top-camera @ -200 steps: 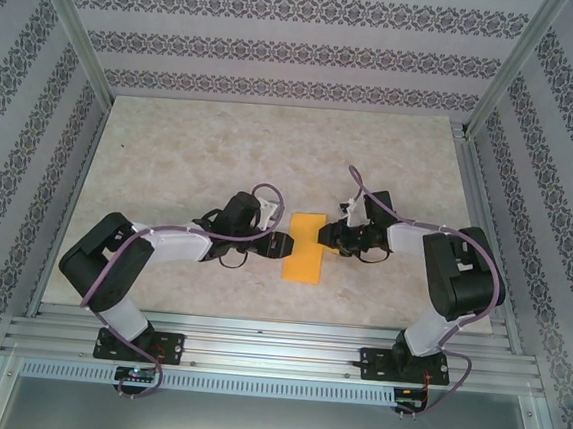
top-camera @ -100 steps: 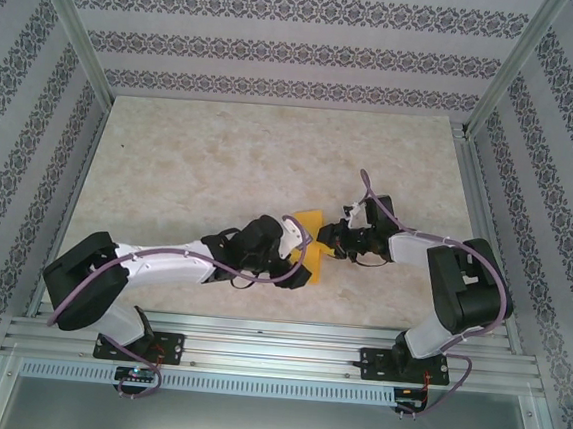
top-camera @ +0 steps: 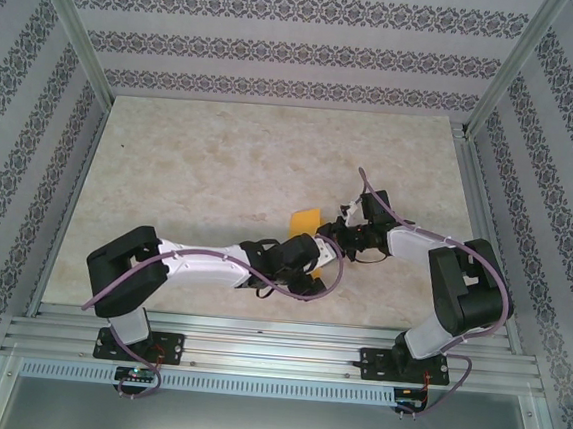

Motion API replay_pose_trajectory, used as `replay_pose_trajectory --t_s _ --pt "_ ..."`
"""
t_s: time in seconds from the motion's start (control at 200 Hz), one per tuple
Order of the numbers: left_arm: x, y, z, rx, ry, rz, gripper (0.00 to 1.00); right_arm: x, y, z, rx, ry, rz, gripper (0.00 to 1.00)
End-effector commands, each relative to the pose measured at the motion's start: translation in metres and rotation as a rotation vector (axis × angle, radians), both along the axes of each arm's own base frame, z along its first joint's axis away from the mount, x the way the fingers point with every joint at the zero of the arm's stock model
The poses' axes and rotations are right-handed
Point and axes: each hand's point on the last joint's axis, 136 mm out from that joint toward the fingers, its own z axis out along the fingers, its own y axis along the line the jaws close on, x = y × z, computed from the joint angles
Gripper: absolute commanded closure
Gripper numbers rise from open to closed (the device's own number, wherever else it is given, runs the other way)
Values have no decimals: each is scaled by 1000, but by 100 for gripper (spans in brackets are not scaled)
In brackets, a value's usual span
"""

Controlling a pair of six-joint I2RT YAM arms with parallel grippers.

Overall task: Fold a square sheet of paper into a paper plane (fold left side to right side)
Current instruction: Fold the triangle a second time at the center of the table.

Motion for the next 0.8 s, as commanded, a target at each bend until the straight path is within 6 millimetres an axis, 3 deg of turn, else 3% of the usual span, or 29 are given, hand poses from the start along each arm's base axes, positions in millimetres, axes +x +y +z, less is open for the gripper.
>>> replay_pose_trajectory --t_s 0.0,0.13,0.35,0.545,0.794 --pt "2 3 -9 93 -40 7 30 4 2 5 -8 -13 -4 77" --pt "5 4 -15 124 -50 25 37 3 2 3 -14 -6 -4 77" --pt "7 7 -10 120 -58 29 74 1 -1 -4 -50 -1 9 77" --pt "8 6 -2 48 -15 24 97 0 -3 -7 -78 -9 24 77" --pt "11 6 7 -69 80 4 100 8 -8 4 -97 -79 21 74"
